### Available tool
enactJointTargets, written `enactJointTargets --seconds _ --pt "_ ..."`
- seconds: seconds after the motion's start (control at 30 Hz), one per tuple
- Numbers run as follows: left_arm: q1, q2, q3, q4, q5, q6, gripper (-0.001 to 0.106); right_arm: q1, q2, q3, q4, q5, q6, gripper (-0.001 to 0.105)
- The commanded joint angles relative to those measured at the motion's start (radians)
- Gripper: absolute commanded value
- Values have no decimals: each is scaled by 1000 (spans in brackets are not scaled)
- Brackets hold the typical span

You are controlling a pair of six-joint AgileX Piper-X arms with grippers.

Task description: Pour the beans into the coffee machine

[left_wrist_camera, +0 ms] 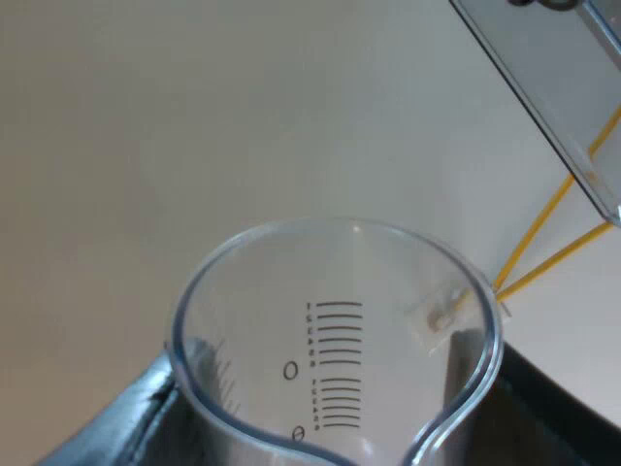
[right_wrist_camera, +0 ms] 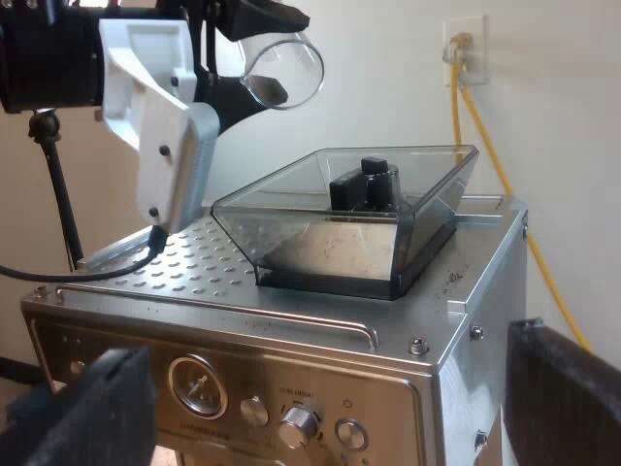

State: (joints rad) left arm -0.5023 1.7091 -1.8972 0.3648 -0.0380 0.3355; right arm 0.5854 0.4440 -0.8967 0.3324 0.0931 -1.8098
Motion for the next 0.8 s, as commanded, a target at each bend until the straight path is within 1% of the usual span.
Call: enactJointTargets --seconds 0.03,0.07,0.1,0.13,0.2,0.27,0.3,0.33,0.37,0.4,0.43,0.47,0.5,0.53,0.57,0.6,0.63,0.7,0.73,0.77,0.8 --pt "-4 -25 -7 5 -11 -9 26 3 -5 -6 -14 -6 -2 79" --pt "-4 -27 -7 14 -11 -39 26 3 -5 -6 -14 -6 -2 79" --pt "-4 -30 -7 24 -11 -87 26 3 -5 -6 -14 -6 -2 79" --pt "-4 -30 -7 30 -11 -106 26 3 -5 -6 -14 -6 -2 79" --pt "-4 -35 -7 34 -11 -225 26 3 -5 -6 -14 -6 -2 79" --pt "-4 -41 -7 34 -11 -325 26 3 -5 -6 -14 -6 -2 79" --pt "-4 -48 -7 34 -11 -393 26 3 -5 -6 -14 -6 -2 79" --pt "-4 -51 -7 34 -11 -418 26 3 -5 -6 -14 -6 -2 79" --pt "-4 -59 -7 34 -11 -470 26 3 -5 -6 -14 -6 -2 79" --pt "-4 -71 -7 34 -14 -611 26 3 -5 -6 -14 -6 -4 79" --pt "-4 -76 -7 34 -17 -669 26 3 -5 -6 -14 -6 -5 79" --pt "-4 -87 -7 34 -19 -763 26 3 -5 -6 -14 -6 -10 79" --pt "-4 -89 -7 34 -19 -763 26 3 -5 -6 -14 -6 -11 79" --pt "-4 -94 -7 34 -19 -820 26 3 -5 -6 -14 -6 -11 79" --pt "-4 -94 -7 34 -22 -839 26 3 -5 -6 -14 -9 -11 79" --pt "-4 -117 -7 34 -63 -1028 26 3 -5 -6 -14 -20 -11 79" --pt "-4 -130 -7 34 -93 -1116 26 3 -5 -6 -14 -41 -11 79" --pt "-4 -147 -7 34 -139 -1203 26 3 -5 -6 -14 -85 -11 79" --pt "-4 -151 -7 34 -162 -1228 26 3 -5 -6 -14 -93 -11 79" --pt "-4 -161 -7 46 -198 -1266 26 3 -5 -6 -14 -115 -11 79" --pt "-4 -173 -7 67 -218 -1305 26 3 -5 -9 -14 -128 -11 79"
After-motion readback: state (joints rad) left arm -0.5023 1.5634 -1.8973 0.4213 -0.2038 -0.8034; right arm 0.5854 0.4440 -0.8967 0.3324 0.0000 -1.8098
